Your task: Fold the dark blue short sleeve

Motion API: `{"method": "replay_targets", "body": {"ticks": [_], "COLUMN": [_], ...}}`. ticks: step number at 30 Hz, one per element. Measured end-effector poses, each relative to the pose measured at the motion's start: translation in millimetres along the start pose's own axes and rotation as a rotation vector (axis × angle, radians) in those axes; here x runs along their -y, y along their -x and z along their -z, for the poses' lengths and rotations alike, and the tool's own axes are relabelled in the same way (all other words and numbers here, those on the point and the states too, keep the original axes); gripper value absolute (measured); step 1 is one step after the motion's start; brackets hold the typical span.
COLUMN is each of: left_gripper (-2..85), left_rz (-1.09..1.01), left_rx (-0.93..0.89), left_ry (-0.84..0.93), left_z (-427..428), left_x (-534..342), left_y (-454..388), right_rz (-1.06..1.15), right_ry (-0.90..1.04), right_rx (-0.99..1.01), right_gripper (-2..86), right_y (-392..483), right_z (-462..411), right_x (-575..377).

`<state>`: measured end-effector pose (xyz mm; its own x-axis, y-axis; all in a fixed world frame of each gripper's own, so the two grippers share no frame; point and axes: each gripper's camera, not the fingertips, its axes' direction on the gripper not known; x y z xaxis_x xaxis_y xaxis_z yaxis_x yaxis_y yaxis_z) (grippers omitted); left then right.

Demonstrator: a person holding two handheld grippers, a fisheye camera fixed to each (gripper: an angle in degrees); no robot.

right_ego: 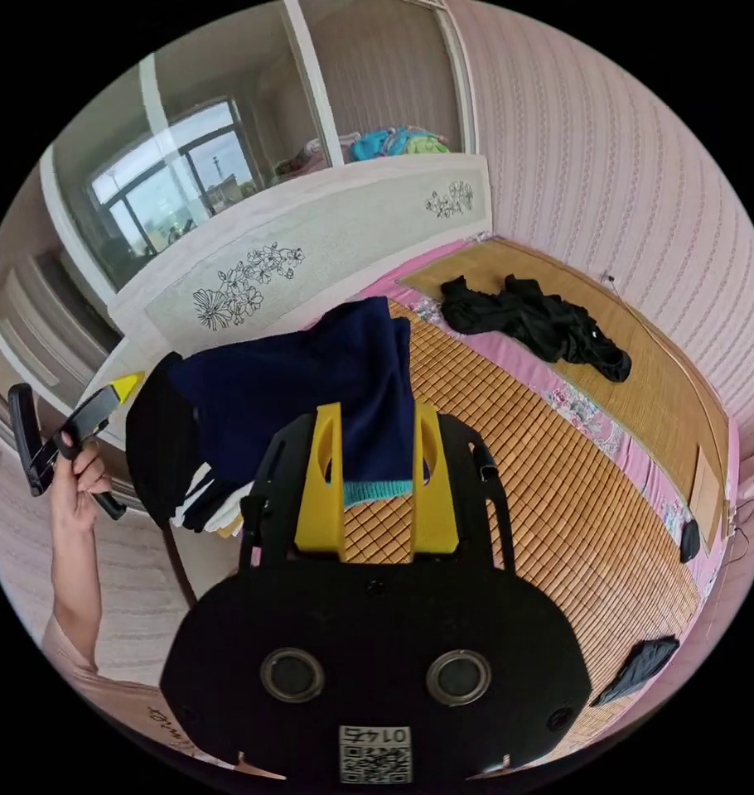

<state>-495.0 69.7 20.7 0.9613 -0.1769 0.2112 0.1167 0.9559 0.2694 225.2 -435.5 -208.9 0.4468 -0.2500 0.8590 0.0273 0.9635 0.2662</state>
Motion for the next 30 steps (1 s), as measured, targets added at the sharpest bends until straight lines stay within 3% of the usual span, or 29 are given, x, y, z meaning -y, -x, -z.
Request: {"method": "replay_targets", "body": {"ticks": [5,9,14,17,19,23,25,30], "left_gripper": [9.4,6.7,4.1,3.1,2.7,3.1,3.6,4.5], "left_rz": [-0.149,-0.281,-0.66,-0.842,-0.913,-0.91,-0.943,-1.019], "left_rx": [-0.003,-0.054,0.021,0.11,-0.021,-0.309,-0.383,-0.473], "left_ry": [-0.157,-0.207,-0.356,-0.434,-0.373,-0.158,-0.14,-0.214], "left_z": [56,83,99,98,99,102,109,139], "left_x": [-44,-90,-214,-317,-370,-445,-462,-478], "left_y": [4,-8,-71,-111,-130,-177,-199,-239], "right_rz": [0.11,0.157,-0.062,-0.35,-0.585,-0.757,-0.805,-0.811], "right_ry": [0.007,0.058,0.186,0.181,0.04,-0.112,-0.187,-0.282], "right_rx": [-0.036,0.009,0.037,0.063,-0.054,-0.313,-0.467,-0.49], "right_gripper": [10.3,10.3,10.6,10.9,10.2,9.6,9.7,10.6], "right_y": [15,-7,-65,-91,-82,-40,-16,1], "right_z": [-15,-11,-5,26,77,142,167,184], "right_x": [-47,-151,-352,-504,-617,-728,-774,-834]}}
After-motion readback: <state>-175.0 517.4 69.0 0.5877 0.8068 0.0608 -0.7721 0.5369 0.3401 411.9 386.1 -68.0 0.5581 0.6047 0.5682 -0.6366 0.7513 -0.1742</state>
